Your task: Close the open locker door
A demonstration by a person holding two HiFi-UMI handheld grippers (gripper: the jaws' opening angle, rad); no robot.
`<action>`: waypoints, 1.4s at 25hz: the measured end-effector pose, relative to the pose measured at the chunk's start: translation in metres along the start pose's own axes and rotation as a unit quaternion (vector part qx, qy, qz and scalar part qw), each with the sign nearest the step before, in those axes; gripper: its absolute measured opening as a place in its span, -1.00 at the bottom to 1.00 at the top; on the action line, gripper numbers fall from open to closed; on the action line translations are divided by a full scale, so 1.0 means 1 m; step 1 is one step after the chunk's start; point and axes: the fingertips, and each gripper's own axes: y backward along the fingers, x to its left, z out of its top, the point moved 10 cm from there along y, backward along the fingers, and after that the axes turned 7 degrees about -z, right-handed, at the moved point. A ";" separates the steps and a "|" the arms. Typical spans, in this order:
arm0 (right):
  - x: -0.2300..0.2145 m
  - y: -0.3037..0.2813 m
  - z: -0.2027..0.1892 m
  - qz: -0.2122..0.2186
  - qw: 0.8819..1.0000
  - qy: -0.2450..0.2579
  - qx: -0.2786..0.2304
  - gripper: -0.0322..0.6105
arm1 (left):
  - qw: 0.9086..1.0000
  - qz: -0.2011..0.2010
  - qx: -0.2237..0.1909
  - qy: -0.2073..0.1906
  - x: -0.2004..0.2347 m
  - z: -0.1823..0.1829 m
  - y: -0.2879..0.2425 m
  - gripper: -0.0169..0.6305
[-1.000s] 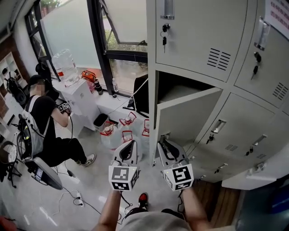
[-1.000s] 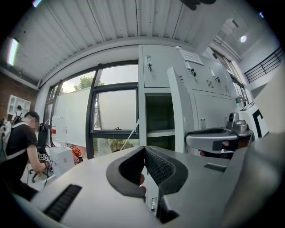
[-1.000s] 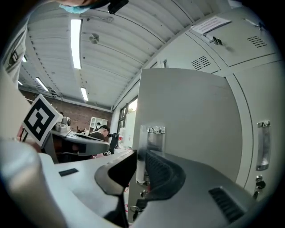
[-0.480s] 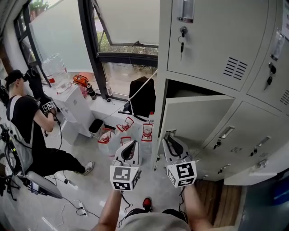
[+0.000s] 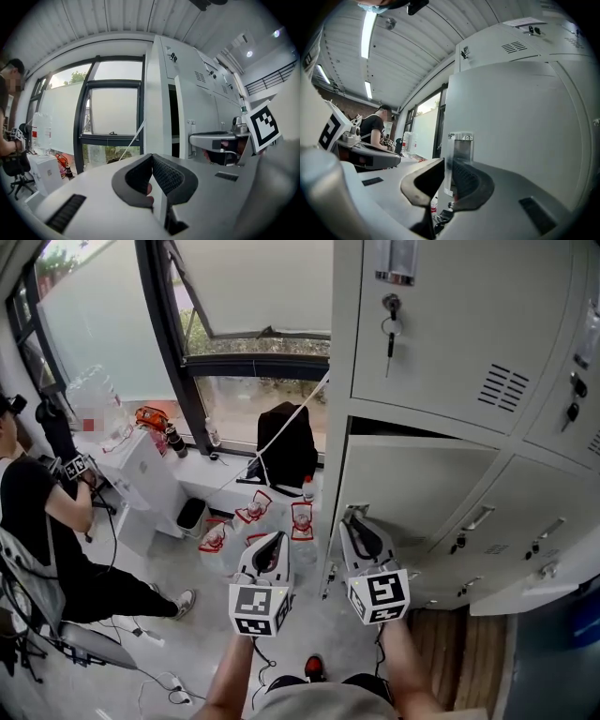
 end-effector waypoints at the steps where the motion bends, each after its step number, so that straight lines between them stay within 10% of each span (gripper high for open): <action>1: 0.000 -0.004 0.000 -0.005 1.000 0.000 -0.001 -0.71 | 1.000 -0.002 0.000 0.000 0.003 0.000 -0.003 -0.88; 35: -0.016 -0.033 -0.001 -0.033 0.999 0.001 -0.007 -0.71 | 1.000 -0.022 0.013 0.007 0.026 -0.008 -0.038 -0.88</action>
